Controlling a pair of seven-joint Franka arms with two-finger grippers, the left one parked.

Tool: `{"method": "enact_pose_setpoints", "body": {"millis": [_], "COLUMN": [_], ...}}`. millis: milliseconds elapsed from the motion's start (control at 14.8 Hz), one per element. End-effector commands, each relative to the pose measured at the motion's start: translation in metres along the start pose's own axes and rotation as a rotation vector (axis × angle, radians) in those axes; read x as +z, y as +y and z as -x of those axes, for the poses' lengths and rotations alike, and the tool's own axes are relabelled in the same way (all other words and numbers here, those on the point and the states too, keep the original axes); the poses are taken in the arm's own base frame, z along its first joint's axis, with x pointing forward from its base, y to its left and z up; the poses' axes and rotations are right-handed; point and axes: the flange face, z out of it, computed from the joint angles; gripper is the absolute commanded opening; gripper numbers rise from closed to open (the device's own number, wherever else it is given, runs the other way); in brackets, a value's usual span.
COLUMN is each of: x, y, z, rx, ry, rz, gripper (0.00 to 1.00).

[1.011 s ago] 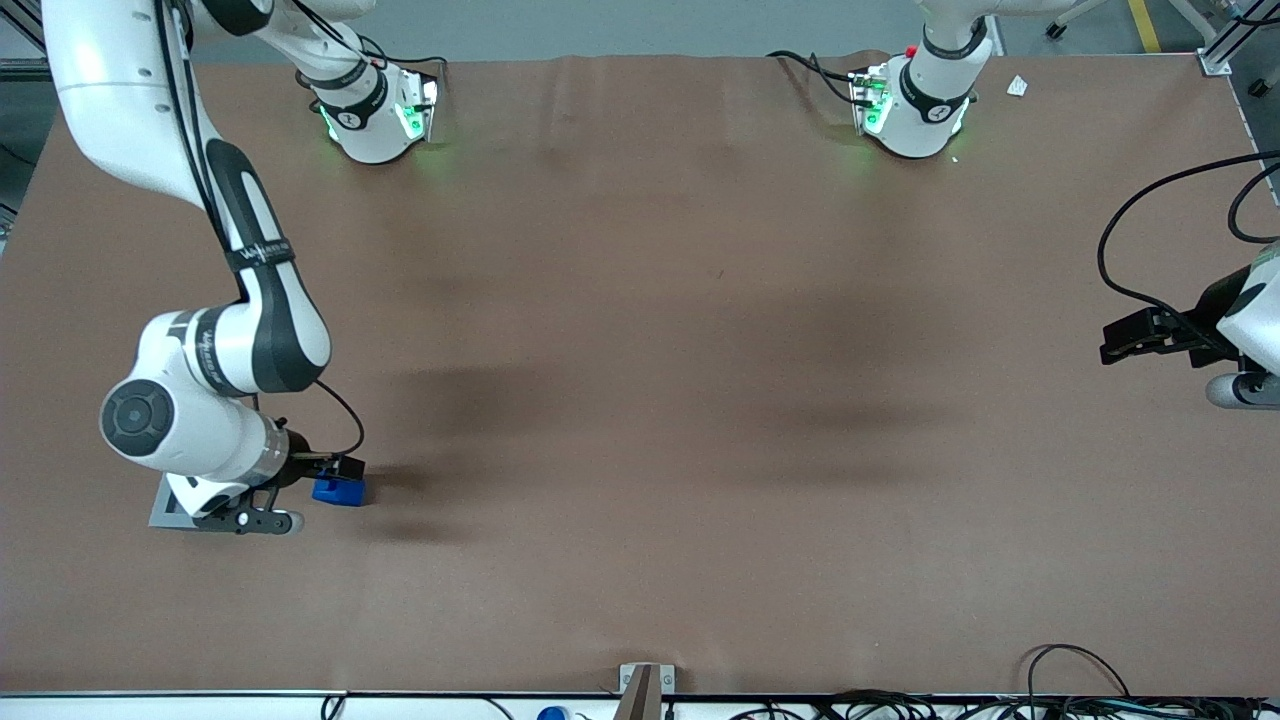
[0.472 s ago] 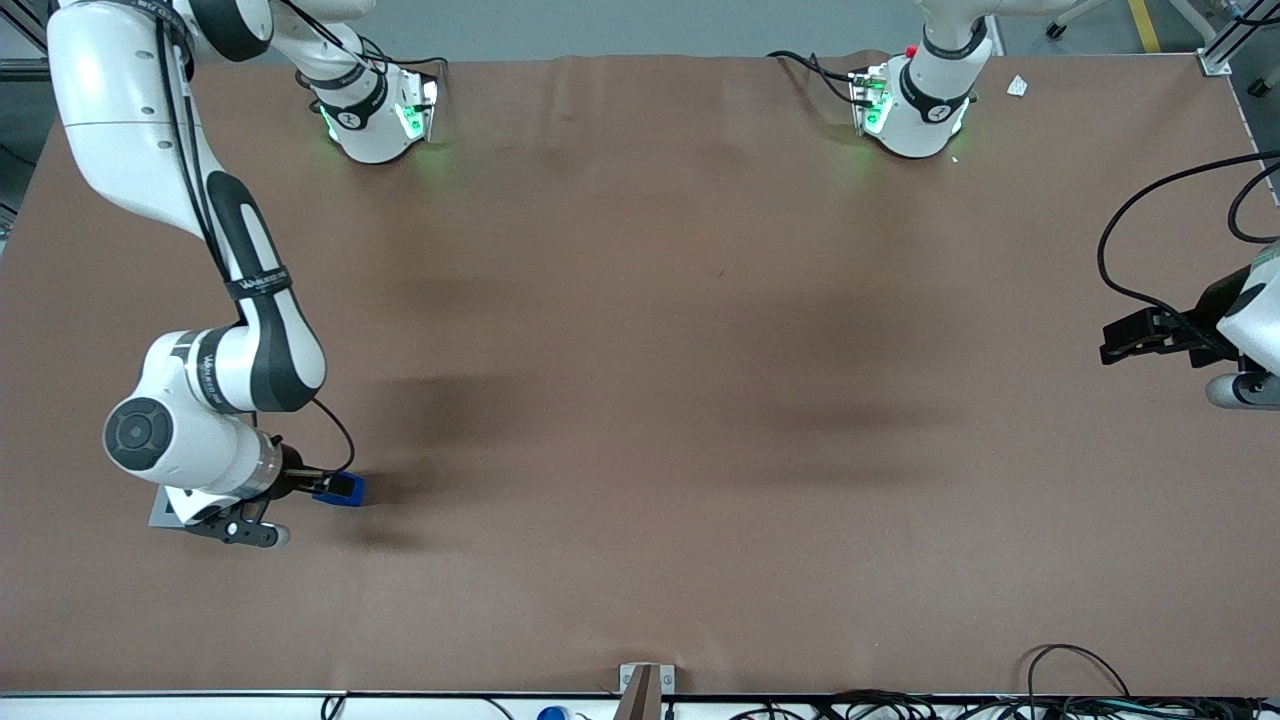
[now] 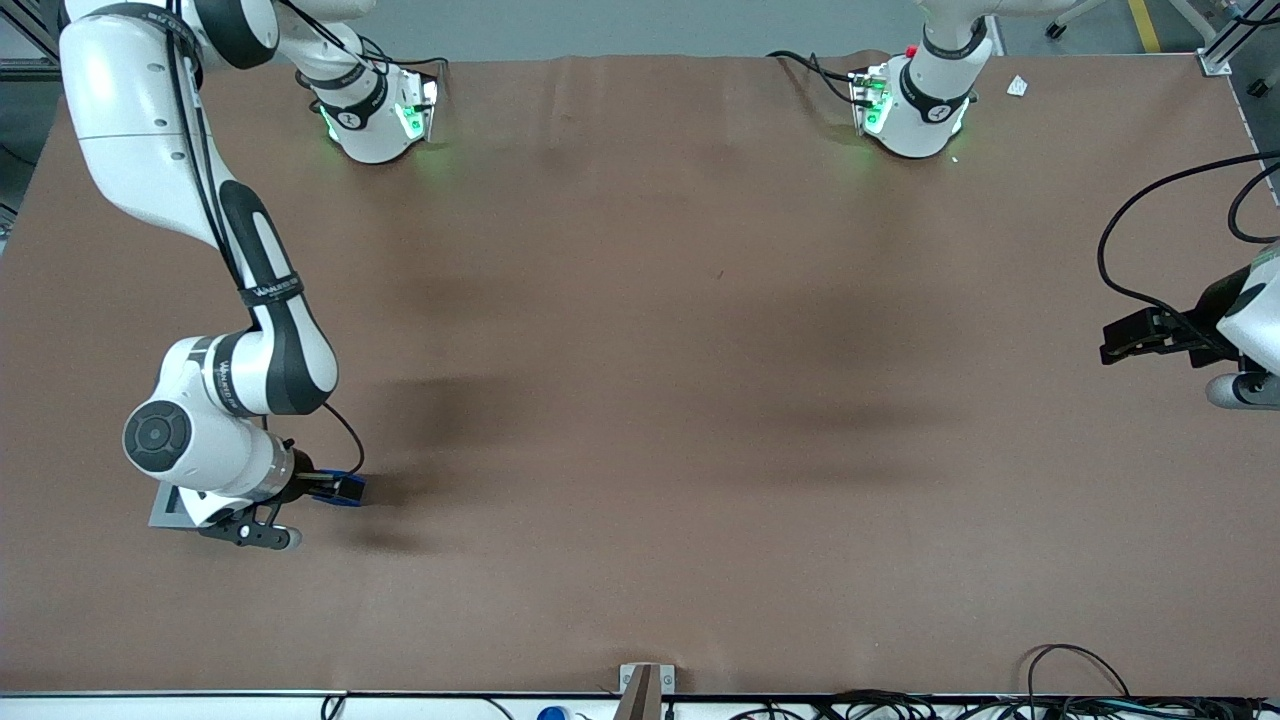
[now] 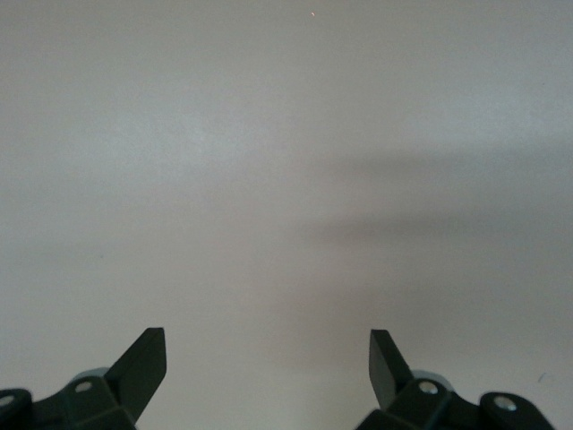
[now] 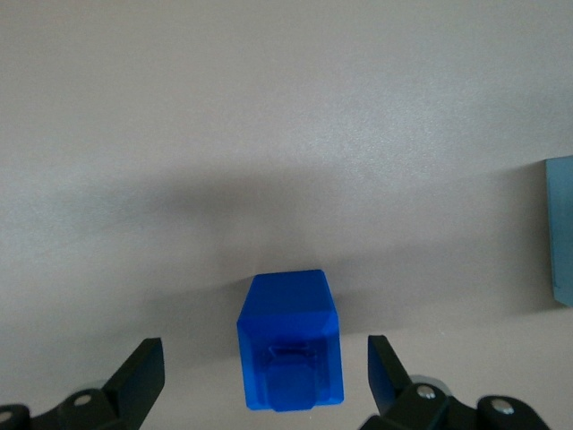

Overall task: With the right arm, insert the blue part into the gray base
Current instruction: 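Close the right gripper on the blue block and lift it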

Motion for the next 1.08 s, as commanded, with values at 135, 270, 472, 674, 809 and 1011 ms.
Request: {"method": "enact_pose_setpoints", "body": {"millis": [135,270,472,674,809,1011], "x": [0.009,0.012,0.016,0.024,0.026,0.024], "y": [0.0,0.002,0.006,0.016,0.018,0.012], "z": [0.0,0.001,0.003,0.007,0.008,0.009], "rx": [0.003,0.002,-0.013,-0.005,-0.001,-0.007], "ry": [0.006,0.002,-0.009,-0.025,-0.033,-0.036], "rz": [0.001,0.004,0.006,0.009,0.01,0.011], "gripper": [1.0,1.0,1.0,0.99,0.92,0.78]}}
